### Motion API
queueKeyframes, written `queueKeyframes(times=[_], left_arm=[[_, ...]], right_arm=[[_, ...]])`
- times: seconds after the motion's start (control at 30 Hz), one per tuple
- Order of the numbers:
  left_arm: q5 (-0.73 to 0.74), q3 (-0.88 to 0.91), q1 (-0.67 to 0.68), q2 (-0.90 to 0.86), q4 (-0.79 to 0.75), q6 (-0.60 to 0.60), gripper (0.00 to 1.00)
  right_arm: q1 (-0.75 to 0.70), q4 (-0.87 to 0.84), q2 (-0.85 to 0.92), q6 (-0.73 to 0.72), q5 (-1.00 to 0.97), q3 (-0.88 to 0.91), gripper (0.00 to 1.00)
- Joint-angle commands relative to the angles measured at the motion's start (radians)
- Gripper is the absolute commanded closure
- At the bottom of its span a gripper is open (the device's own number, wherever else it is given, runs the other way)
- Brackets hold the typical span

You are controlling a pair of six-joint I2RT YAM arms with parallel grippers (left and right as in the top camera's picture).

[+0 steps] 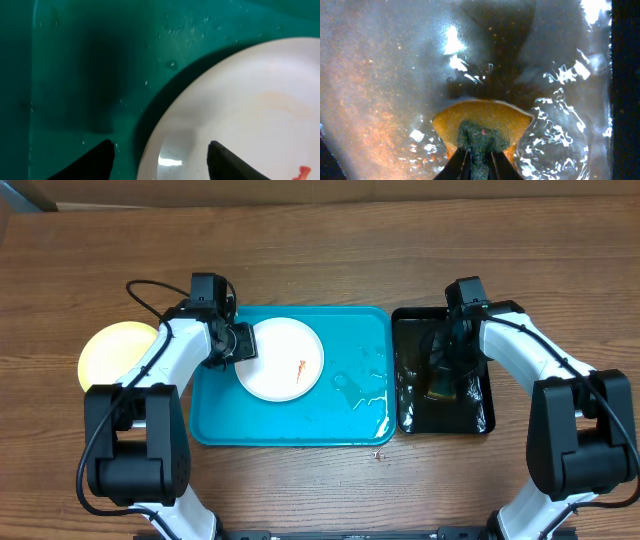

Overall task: Clean dirty plates on tray and stack at the side
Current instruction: 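Grasp the sponge in the black tray with the right gripper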

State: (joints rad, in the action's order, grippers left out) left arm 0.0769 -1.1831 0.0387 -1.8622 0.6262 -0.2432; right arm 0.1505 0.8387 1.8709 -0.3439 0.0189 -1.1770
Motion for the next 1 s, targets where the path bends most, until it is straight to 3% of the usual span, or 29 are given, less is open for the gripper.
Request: queueKeyframes(times=[0.0, 0.13, 0.37, 0.47, 0.63, 0.67, 0.87, 0.97], left_arm=[[-0.055, -0.012, -0.003, -0.015, -0.019, 0.050, 0.41], [-0.064, -0.003, -0.001, -0.016, -0.021, 0.054, 0.39], [-0.111, 0.079, 0.008, -0.016, -0.087, 0.065, 0.37], [-0.110, 0.086, 0.008, -0.016, -0.085, 0.064, 0.52], [-0.039, 0.086, 0.008, -0.015, -0.043, 0.064, 0.88], [-0.010, 0.086, 0.008, -0.015, -0.024, 0.064, 0.94], [0.151, 0.086, 0.008, -0.015, 0.097, 0.064, 0.95], [0.211, 0.080, 0.008, -0.015, 0.122, 0.064, 0.94]], right_arm=[[-0.001, 0.008, -0.012, -0.003, 0.027, 0.013, 0.86], [-0.001, 0.016, -0.012, -0.003, 0.027, 0.013, 0.78], [-0.001, 0.037, -0.012, -0.003, 0.028, 0.013, 0.78], [-0.001, 0.038, -0.012, -0.003, 0.027, 0.013, 0.78], [-0.001, 0.037, -0.012, 0.008, 0.027, 0.008, 0.96], [-0.001, 0.034, -0.012, 0.016, 0.027, 0.000, 0.96], [0.002, 0.070, -0.012, 0.172, 0.116, -0.059, 0.96], [0.001, 0.098, -0.013, 0.174, 0.117, -0.087, 0.96]])
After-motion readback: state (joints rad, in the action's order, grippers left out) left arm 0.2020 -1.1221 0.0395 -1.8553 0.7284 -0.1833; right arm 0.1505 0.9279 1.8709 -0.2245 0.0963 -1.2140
